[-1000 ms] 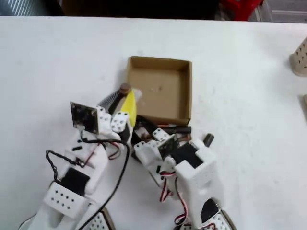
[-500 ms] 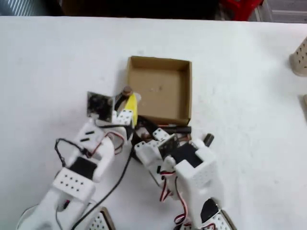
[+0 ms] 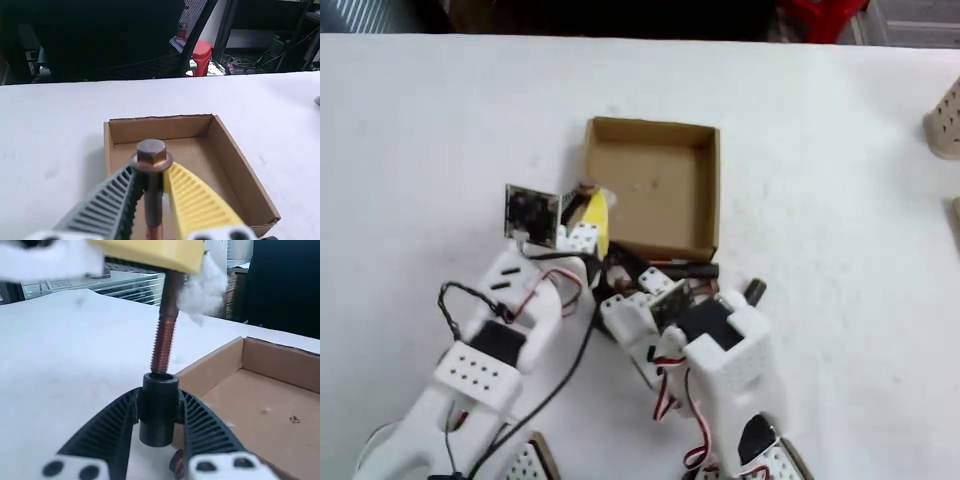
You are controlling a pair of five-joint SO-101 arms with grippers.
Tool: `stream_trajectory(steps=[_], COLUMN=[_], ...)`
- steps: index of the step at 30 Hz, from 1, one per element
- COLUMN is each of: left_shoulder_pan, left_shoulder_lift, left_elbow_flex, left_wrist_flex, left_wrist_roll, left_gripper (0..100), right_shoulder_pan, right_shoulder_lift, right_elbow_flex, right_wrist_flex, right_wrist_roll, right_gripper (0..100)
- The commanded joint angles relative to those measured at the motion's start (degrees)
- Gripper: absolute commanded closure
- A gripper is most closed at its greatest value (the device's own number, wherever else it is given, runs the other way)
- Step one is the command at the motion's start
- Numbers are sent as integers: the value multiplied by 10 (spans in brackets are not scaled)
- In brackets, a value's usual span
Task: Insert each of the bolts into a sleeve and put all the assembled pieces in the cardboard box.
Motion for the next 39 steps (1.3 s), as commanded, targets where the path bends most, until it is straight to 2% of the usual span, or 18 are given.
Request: stream_trajectory(steps=[1,30,35,39], left_shoulder_pan=[5,23,23,44], left_shoulder_lift=[0,0,-28,-114], left_elbow_flex=[-27,-7,-7,-2], left_wrist_flex=[-23,-18,31,133], left_wrist_roll=[17,39,41,40], left_gripper=[980,980,980,980], right_shoulder_pan=[2,3,5,5], right_shoulder_lift=[-25,-25,-25,-26], right_elbow_flex=[-16,-18,-18,-18], right_wrist_flex=[-15,-6,-6,-6], right_wrist_roll=[-4,-4,-4,-4], right_gripper=[982,982,982,982])
